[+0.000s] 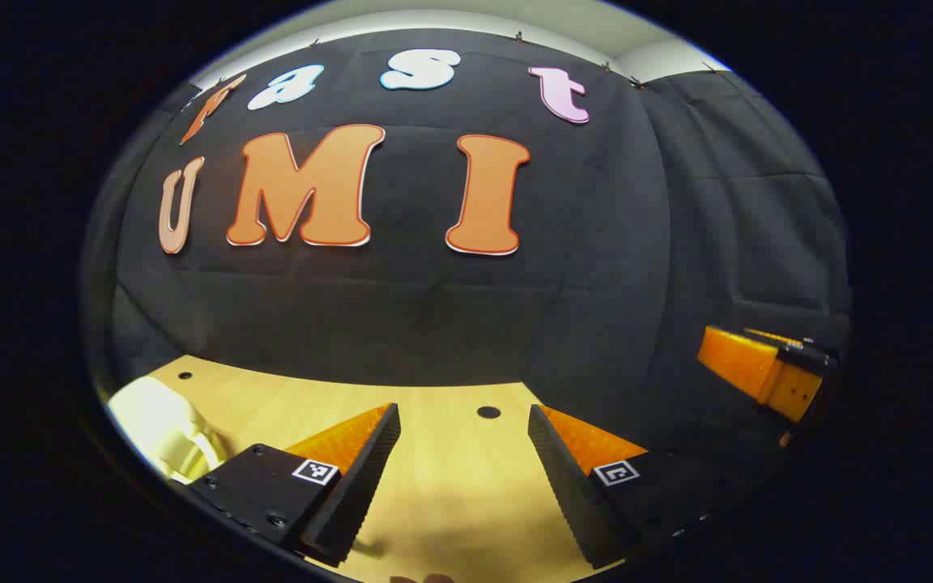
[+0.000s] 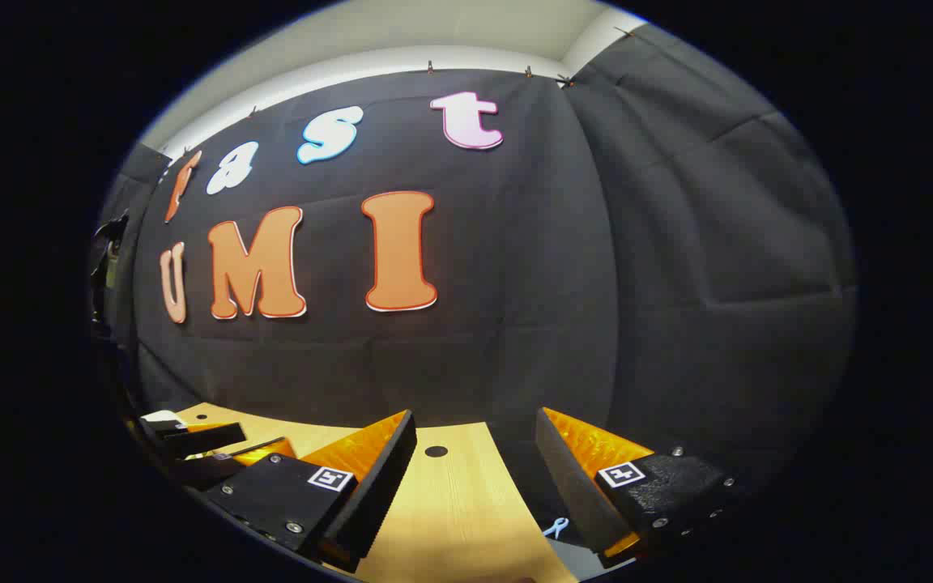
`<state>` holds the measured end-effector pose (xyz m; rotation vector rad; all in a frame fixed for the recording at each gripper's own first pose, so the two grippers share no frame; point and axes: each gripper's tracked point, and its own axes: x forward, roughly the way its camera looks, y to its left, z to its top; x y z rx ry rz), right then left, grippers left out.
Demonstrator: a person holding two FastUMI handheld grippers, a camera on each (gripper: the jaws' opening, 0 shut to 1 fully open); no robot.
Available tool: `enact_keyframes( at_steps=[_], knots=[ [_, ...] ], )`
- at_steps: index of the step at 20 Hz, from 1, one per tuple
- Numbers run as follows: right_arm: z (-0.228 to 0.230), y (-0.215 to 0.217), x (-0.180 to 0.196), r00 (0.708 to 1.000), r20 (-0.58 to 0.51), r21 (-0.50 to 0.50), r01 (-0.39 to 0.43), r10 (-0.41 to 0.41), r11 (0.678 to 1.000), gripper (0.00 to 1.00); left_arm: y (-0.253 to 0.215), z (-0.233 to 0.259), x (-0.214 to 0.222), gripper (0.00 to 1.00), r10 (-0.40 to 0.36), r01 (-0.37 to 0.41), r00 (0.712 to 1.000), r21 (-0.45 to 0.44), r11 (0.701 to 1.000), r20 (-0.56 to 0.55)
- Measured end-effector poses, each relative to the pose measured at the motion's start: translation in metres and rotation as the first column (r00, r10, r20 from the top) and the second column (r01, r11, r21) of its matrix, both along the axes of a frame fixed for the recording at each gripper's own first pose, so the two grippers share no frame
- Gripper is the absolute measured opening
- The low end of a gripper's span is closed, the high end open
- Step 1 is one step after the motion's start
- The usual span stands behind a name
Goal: First open the suitcase, pack the skin care products into it, and then close the suitcase.
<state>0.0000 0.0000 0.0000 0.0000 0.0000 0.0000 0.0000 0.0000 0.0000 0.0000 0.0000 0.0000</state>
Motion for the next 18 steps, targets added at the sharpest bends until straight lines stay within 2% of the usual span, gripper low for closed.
enact_keyframes(
  at_steps=[3,5,6,9,12,15,18],
  knots=[
    [0.004,0.052,-0.043,1.0,-0.023,0.006,0.009,-0.009,1.0,0.95,0.065,0.016,-0.051,0.98,-0.004,0.004,1.0,0.022,1.0,-0.014],
    [0.0,0.073,-0.067,0.997,-0.053,-0.012,0.062,-0.062,0.998,0.95,0.119,0.035,-0.079,0.98,0.025,-0.025,1.0,0.037,0.999,-0.005],
    [0.0,0.091,-0.079,0.996,-0.06,-0.014,0.062,-0.063,0.998,0.95,0.144,0.042,-0.092,0.98,0.04,-0.04,0.999,0.04,0.998,0.001],
    [0.001,0.148,-0.105,0.997,-0.072,-0.013,0.005,-0.006,1.0,0.95,0.217,0.056,-0.126,0.98,0.088,-0.088,0.996,0.019,0.996,0.004],
    [-0.006,0.187,-0.115,0.991,-0.125,0.016,-0.052,0.053,0.999,0.95,0.275,0.062,-0.158,0.99,0.16,-0.16,0.987,-0.003,0.987,0.029],
    [0.0,0.219,-0.111,0.982,-0.138,0.062,-0.119,0.127,0.991,0.94,0.314,0.053,-0.187,0.98,0.22,-0.219,0.975,-0.039,0.975,0.038],
    [0.005,0.236,-0.102,0.974,-0.131,0.005,-0.185,0.184,0.983,0.95,0.339,0.049,-0.201,0.98,0.296,-0.293,0.955,-0.069,0.953,0.024]
  ],
)
